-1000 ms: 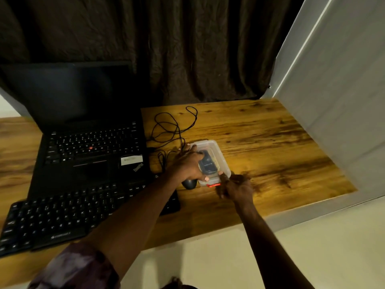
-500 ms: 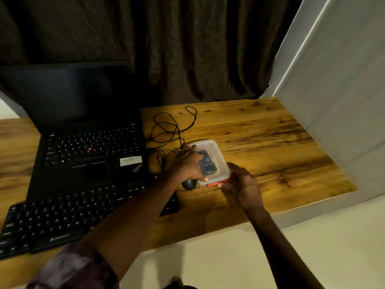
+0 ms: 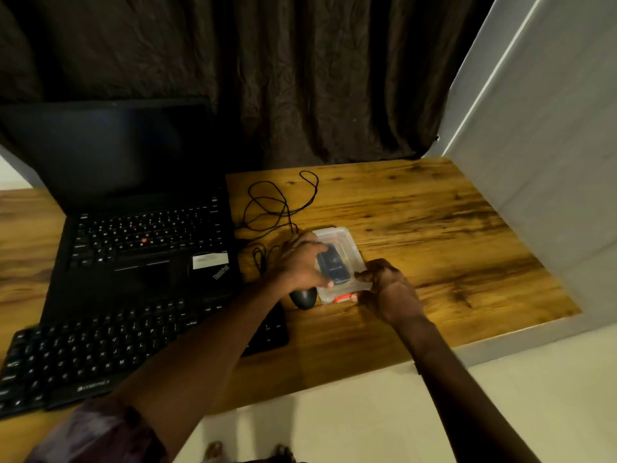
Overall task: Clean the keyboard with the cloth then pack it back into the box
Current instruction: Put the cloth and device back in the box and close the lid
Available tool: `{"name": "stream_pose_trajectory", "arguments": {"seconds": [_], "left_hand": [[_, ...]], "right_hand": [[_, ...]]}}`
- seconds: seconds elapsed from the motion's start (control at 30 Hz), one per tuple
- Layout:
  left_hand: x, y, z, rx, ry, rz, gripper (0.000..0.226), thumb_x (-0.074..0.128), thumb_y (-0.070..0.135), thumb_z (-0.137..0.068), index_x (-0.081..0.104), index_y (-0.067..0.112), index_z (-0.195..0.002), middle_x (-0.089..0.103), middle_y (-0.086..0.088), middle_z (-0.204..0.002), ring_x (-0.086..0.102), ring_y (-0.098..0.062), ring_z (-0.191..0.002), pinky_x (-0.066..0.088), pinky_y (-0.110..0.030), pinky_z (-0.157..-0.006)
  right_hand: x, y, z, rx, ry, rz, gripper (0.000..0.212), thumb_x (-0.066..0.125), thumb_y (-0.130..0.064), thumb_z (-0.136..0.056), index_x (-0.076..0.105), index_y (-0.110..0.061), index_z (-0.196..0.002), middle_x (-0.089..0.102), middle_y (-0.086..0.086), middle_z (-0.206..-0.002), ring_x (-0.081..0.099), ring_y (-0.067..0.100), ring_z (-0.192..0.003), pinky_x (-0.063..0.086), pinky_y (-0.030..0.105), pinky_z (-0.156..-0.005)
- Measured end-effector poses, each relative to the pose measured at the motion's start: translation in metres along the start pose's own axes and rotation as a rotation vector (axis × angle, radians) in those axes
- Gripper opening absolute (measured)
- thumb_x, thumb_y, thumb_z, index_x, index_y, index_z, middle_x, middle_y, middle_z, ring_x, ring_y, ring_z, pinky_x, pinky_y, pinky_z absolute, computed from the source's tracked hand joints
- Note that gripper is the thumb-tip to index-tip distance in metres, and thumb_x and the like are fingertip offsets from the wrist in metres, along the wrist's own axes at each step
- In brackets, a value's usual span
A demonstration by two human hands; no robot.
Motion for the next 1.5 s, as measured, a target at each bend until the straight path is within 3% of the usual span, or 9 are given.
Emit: {"name": "stream_pose_trajectory", "arguments": {"seconds": [0.13,0.27,0.37,0.43,0.6,0.73,0.83,1.03,1.5], "left_hand": [[-0.021,-0.035,-0.029,-0.208,0.156,0.413,0.062,0.076,0.029,-0.085,0.049,0.018,-0.14,0.049,-0.005,-0.14,0.049,-0.024,-0.128,0.042,-0.029,-0.094],[-0.007,-0.051,-0.059,-0.362,-0.067,0.45,0.061,0.073,0.031,-0.087,0.047,0.012,-0.139,0.049,-0.01,-0.141,0.052,-0.026,-0.123,0.048,-0.036,-0.098],[0.0,-0.054,-0.068,-0.396,-0.187,0.449,0.021,0.07,0.027,-0.091,0.061,0.011,-0.1,0.062,-0.012,-0.108,0.058,-0.019,-0.087,0.053,-0.033,-0.073],[0.006,-0.056,-0.07,-0.425,-0.239,0.534,0.016,0.07,0.019,-0.091,0.061,0.008,-0.098,0.06,-0.011,-0.098,0.054,-0.017,-0.078,0.049,-0.03,-0.065],[0.016,-0.06,-0.069,-0.478,-0.268,0.744,0.021,0.073,0.004,-0.085,0.06,0.007,-0.101,0.063,-0.011,-0.113,0.059,-0.023,-0.109,0.053,-0.036,-0.091],[0.015,-0.058,-0.072,-0.483,-0.247,0.846,0.022,0.069,-0.007,-0.084,0.058,0.004,-0.099,0.06,-0.012,-0.112,0.056,-0.022,-0.108,0.05,-0.036,-0.097],[0.007,-0.058,-0.082,-0.36,-0.149,0.698,0.043,0.075,-0.005,-0.078,0.065,0.004,-0.119,0.066,-0.009,-0.114,0.06,-0.017,-0.1,0.052,-0.028,-0.08],[-0.004,-0.056,-0.083,-0.187,0.049,0.574,0.037,0.082,-0.002,-0.072,0.074,0.002,-0.108,0.073,-0.012,-0.106,0.065,-0.014,-0.086,0.05,-0.024,-0.074],[-0.017,-0.035,-0.061,-0.037,0.205,0.338,0.027,0.069,0.013,-0.089,0.073,0.014,-0.116,0.072,-0.003,-0.114,0.066,-0.018,-0.103,0.045,-0.023,-0.086]], "right_hand": [[-0.001,0.0,-0.002,0.052,-0.034,0.06,0.046,0.079,-0.025,-0.08,0.061,-0.023,-0.121,0.054,0.002,-0.134,0.053,0.022,-0.123,0.044,0.035,-0.104],[0.0,0.004,-0.004,0.078,-0.047,0.032,0.048,0.082,-0.027,-0.076,0.06,-0.024,-0.12,0.056,0.002,-0.13,0.055,0.022,-0.121,0.046,0.038,-0.102],[0.002,0.007,-0.004,0.085,-0.064,0.038,0.049,0.082,-0.028,-0.075,0.06,-0.025,-0.119,0.057,0.003,-0.128,0.055,0.022,-0.118,0.046,0.039,-0.101],[0.002,0.01,-0.005,0.095,-0.055,0.004,0.05,0.084,-0.028,-0.072,0.059,-0.028,-0.116,0.061,0.001,-0.125,0.058,0.022,-0.116,0.049,0.039,-0.098],[0.004,0.011,-0.003,0.11,-0.059,0.006,0.059,0.082,-0.031,-0.073,0.052,-0.028,-0.125,0.057,0.001,-0.129,0.055,0.022,-0.119,0.05,0.043,-0.097],[0.004,0.012,-0.002,0.122,-0.062,-0.021,0.062,0.083,-0.029,-0.072,0.053,-0.027,-0.126,0.058,0.001,-0.129,0.055,0.022,-0.12,0.05,0.043,-0.098],[0.004,0.013,-0.002,0.122,-0.068,0.009,0.062,0.083,-0.03,-0.072,0.053,-0.025,-0.127,0.058,0.002,-0.13,0.054,0.022,-0.121,0.049,0.043,-0.099],[0.005,0.013,0.0,0.14,-0.058,0.014,0.064,0.083,-0.03,-0.073,0.051,-0.026,-0.129,0.058,0.004,-0.129,0.056,0.023,-0.119,0.05,0.043,-0.098],[0.024,0.027,0.003,0.092,-0.063,-0.113,0.058,0.07,-0.056,-0.069,0.055,-0.041,-0.123,0.046,-0.002,-0.139,0.05,0.023,-0.126,0.051,0.044,-0.1]]}}
Point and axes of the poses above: each hand's wrist, its own z-axis away from the middle knuckle, its own x-axis out of the palm, y = z × x, the point moved 10 cm from there along -z, towards the middle knuckle
